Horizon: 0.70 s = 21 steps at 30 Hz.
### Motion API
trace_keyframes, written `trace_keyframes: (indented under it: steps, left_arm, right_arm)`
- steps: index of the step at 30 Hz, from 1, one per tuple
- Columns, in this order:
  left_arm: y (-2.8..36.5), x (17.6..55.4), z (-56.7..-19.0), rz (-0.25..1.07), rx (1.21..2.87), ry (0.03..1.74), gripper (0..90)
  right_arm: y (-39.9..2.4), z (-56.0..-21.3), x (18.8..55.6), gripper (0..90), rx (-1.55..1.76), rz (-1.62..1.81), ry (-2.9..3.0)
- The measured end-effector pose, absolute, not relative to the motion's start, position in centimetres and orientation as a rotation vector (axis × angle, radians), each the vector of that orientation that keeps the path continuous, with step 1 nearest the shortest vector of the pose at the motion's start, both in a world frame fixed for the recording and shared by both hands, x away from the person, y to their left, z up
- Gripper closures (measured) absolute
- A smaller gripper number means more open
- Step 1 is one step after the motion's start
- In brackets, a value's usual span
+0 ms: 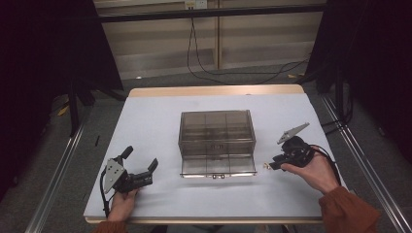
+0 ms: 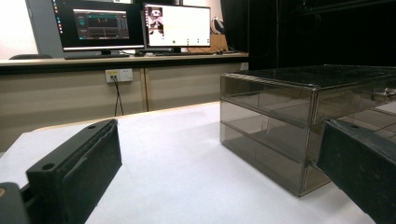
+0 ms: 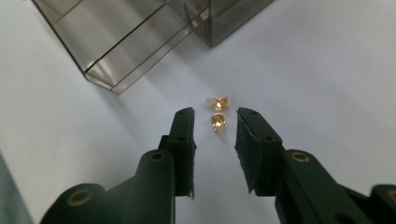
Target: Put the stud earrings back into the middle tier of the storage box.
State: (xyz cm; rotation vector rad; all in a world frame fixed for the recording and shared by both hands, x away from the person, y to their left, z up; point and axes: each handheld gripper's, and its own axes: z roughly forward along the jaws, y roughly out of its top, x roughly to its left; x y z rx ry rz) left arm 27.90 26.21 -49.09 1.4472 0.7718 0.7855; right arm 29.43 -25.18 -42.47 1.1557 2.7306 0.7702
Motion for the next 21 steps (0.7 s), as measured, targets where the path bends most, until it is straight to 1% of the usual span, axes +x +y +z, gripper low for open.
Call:
trace_keyframes:
  steps: [1, 3, 4, 6, 14, 18, 21]
  left_arm:
    - [26.2, 27.9, -49.1, 0.785, 1.447, 0.772, 0.0]
    - [26.3, 27.9, -49.1, 0.781, 1.452, 0.771, 0.0]
    - [26.2, 27.9, -49.1, 0.783, 1.446, 0.773, 0.0]
    - [26.3, 27.9, -49.1, 0.78, 1.45, 0.771, 0.0]
    - [26.2, 27.9, -49.1, 0.783, 1.447, 0.773, 0.0]
    - [26.2, 27.9, -49.1, 0.779, 1.443, 0.775, 0.0]
    - [26.2, 27.9, -49.1, 0.779, 1.447, 0.773, 0.0]
  right_arm:
    - [-25.2, -42.5, 29.4, 69.9, 1.156, 0.77, 2.731]
    - [-25.1, -42.2, 30.1, 74.5, 1.136, 0.689, 2.787]
    - [-25.1, -42.2, 30.1, 74.5, 1.136, 0.689, 2.787]
    - [-24.7, -42.1, 30.7, 78.7, 1.111, 0.559, 2.841]
    - [-23.3, -42.9, 32.3, 78.6, 1.061, 0.361, 2.949]
    - [-22.6, -43.1, 32.7, 78.7, 1.05, 0.33, 2.972]
    - [-22.3, -43.4, 32.9, 81.0, 1.053, 0.29, 2.984]
